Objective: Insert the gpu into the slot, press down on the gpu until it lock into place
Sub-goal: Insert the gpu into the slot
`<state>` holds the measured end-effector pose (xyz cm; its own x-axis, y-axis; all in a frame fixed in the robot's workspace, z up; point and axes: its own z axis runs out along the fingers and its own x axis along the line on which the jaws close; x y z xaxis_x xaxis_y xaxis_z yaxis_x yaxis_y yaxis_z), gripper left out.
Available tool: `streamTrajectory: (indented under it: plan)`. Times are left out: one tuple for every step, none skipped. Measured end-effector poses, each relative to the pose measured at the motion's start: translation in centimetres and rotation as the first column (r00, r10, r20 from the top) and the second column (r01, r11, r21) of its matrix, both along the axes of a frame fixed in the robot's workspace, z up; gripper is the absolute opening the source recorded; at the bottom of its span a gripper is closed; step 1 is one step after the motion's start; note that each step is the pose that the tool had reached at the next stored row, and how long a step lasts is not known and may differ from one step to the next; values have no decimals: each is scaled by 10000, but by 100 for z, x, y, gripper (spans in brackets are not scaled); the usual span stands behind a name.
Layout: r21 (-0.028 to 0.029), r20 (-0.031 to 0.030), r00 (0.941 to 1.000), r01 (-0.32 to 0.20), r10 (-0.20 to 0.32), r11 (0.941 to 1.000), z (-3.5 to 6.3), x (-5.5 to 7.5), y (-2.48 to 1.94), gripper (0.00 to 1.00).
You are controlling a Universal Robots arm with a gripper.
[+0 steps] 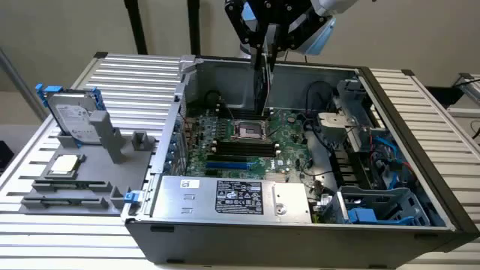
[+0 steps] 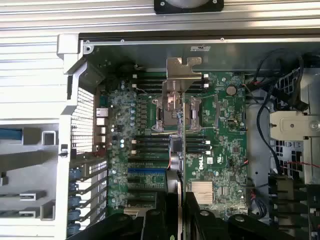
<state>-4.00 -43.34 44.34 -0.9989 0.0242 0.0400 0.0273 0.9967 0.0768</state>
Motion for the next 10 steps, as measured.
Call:
streamTrajectory:
  plan:
    - [0,0,10000,0,0,10000,0,0,0,26]
    - [0,0,10000,0,0,10000,0,0,0,26]
    - [0,0,10000,0,0,10000,0,0,0,26]
    - [0,0,10000,0,0,10000,0,0,0,26]
    - [0,0,10000,0,0,10000,0,0,0,26]
    - [0,0,10000,0,0,10000,0,0,0,26]
    - [0,0,10000,0,0,10000,0,0,0,26]
    - [0,0,10000,0,0,10000,0,0,0,26]
    - [0,0,10000,0,0,10000,0,0,0,26]
    - [0,0,10000,0,0,10000,0,0,0,26]
